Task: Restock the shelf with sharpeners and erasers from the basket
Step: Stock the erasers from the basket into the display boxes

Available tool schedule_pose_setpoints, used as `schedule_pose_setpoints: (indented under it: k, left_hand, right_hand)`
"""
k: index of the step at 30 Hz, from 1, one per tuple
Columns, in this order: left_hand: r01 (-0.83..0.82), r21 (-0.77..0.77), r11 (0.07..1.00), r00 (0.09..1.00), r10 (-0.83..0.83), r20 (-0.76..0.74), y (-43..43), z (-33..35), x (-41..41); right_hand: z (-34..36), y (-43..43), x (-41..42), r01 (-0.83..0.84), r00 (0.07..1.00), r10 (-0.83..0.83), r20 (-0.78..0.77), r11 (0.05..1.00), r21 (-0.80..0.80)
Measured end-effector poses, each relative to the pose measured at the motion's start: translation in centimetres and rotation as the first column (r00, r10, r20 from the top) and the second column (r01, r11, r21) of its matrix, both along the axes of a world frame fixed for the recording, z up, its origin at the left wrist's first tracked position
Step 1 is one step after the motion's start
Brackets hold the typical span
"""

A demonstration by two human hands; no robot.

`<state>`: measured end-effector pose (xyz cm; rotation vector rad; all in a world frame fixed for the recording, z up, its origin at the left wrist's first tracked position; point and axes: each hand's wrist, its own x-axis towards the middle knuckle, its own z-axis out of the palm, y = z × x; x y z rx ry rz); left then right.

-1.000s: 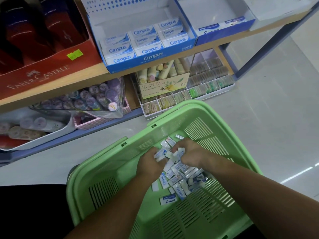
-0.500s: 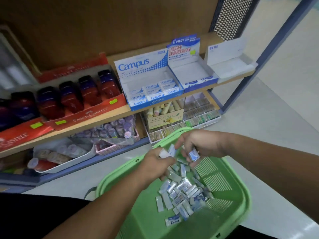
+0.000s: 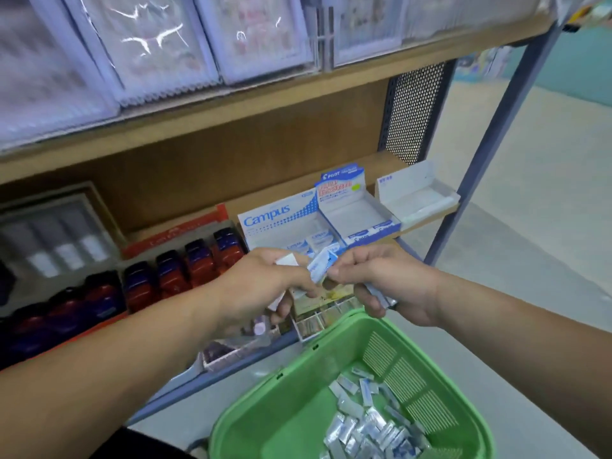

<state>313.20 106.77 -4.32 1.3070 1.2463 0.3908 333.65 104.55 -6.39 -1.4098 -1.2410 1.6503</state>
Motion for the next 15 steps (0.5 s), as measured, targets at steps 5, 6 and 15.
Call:
schedule_pose_setpoints:
  k: [5,6,15]
  left_hand:
    - [-0.068,-0.001,0.998,0.992,0.068,0.108,1.1,-0.7,0.6]
    - [-0.052,0.000,0.999,0.992,0.051,0.117,1.5,-0.8,0.7]
    - [-0.106,-0.016,0.994,0.994,0.105,-0.023,5.7,-2.7,-1.8]
  right_hand:
    - [-0.2,0.8,-1.1,0.044,0.994,-0.037,-0.105,0.997,0.059]
    - [-0.2,1.1,-0.9,0.055,0.994,-0.049,-0.095,0.996,0.063]
    - [-1.9,4.7,0.2,0.152,0.978,-0.167,-0.125,0.981,-0.116]
